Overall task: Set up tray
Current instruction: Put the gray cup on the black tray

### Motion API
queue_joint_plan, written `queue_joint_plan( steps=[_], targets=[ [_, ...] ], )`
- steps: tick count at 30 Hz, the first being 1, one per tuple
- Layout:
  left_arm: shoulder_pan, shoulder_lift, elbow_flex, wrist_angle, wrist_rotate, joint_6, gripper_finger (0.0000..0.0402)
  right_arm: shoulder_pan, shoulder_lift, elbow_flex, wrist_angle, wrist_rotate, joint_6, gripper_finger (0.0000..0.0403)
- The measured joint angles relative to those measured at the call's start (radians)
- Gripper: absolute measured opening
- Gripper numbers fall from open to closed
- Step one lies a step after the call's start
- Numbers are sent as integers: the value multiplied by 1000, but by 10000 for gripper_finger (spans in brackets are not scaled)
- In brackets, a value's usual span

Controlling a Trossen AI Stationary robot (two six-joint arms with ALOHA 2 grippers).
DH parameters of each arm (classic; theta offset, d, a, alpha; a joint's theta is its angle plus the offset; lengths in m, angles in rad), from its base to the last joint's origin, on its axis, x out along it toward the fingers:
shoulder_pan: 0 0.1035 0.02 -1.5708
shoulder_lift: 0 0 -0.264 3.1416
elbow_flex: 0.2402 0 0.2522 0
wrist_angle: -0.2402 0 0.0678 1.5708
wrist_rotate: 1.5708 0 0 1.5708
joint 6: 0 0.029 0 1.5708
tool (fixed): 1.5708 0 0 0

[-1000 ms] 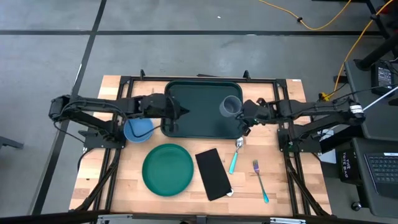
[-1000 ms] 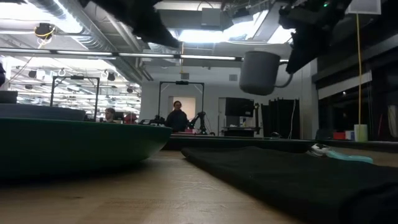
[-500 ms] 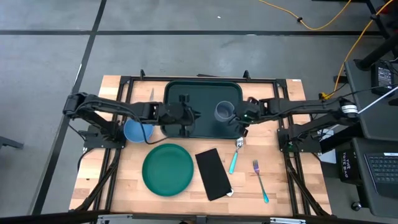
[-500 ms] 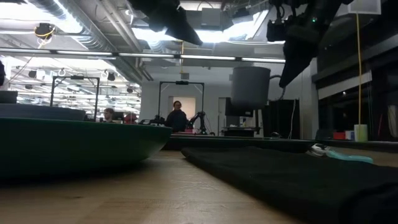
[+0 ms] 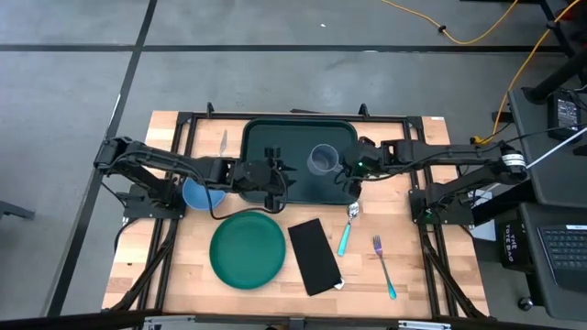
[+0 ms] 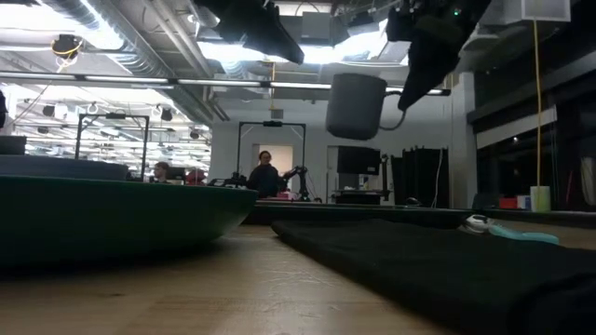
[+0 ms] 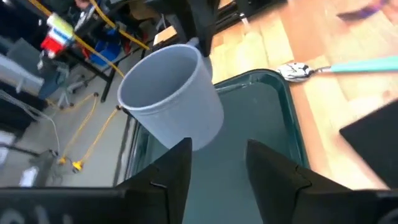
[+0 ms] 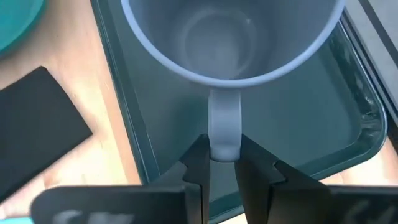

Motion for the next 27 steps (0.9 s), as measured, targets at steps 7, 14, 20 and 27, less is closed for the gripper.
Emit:
queue_joint_plan(
  steps=[7,14,20,27],
  targets=[
    [32,2,7,27,2,10,146,-11,110,82,-63,-63,-28,61],
    [36,31,78,-95,12,5,146,-40,252,248,-137,-68,-108,61],
    [36,46,99,-187,26,-6,146,-58,335,362,-183,-70,-178,61],
    [52,47,99,-225,19,-30,146,-56,376,428,-190,-80,-242,61]
  ],
)
